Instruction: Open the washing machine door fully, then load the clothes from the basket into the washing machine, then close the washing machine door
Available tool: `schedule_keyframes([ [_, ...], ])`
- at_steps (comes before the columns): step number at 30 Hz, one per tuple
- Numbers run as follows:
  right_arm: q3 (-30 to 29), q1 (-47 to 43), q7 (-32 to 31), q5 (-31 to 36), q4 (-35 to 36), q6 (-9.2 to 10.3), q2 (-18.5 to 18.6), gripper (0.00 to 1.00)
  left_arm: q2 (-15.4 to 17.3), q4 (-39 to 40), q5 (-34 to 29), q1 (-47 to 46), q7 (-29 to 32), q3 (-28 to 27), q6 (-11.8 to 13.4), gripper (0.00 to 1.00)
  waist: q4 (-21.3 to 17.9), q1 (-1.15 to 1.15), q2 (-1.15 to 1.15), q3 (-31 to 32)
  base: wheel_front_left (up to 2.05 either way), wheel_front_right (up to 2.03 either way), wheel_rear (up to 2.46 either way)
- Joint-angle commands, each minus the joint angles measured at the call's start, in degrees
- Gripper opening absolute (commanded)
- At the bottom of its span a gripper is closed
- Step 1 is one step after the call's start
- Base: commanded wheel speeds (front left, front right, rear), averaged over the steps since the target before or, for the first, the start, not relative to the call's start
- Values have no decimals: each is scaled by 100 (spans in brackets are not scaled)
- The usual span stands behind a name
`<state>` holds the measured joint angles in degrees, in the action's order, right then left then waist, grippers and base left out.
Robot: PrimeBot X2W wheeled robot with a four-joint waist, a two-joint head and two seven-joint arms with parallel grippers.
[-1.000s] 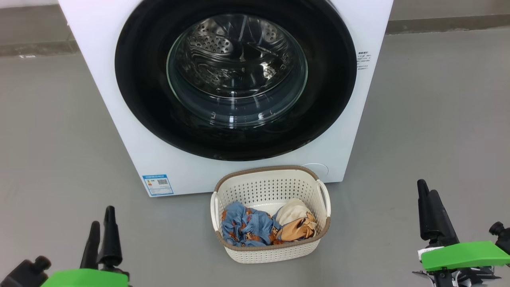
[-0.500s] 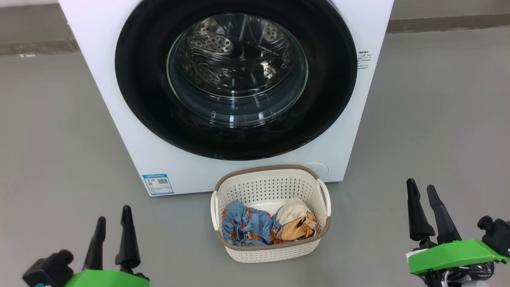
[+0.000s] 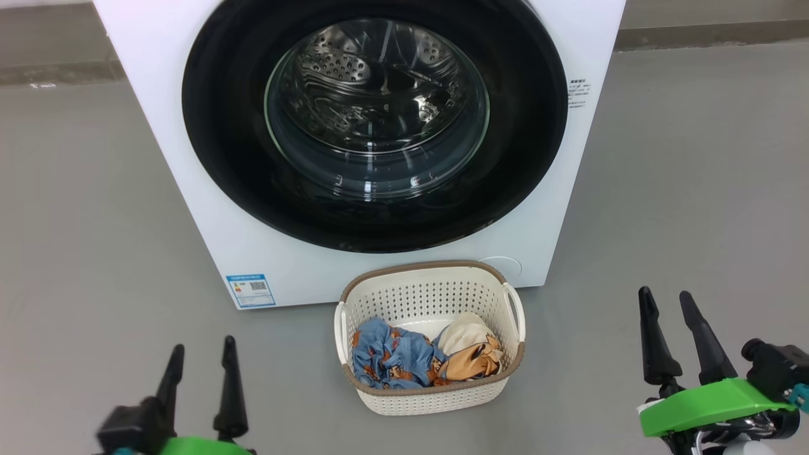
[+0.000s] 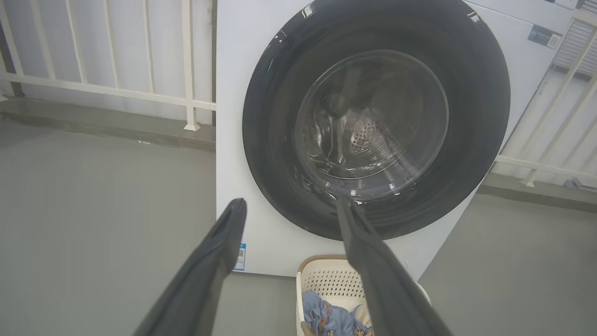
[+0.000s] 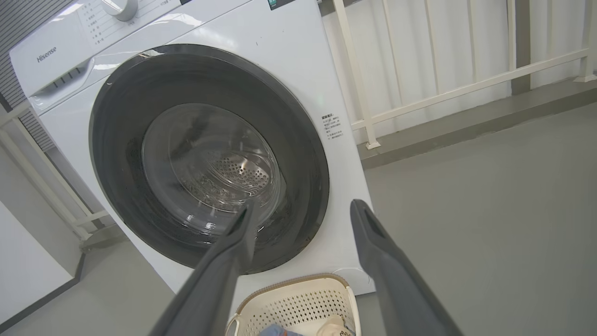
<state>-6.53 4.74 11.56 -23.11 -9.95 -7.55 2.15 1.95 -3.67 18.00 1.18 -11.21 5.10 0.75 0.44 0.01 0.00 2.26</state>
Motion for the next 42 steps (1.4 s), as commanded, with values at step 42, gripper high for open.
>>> schedule_keyframes([
  [42,98,443,344,1442,-745,6,73,100,94,-890,-985,-159,-379,43,203,100,-8,-1,0,91,0,0,0],
])
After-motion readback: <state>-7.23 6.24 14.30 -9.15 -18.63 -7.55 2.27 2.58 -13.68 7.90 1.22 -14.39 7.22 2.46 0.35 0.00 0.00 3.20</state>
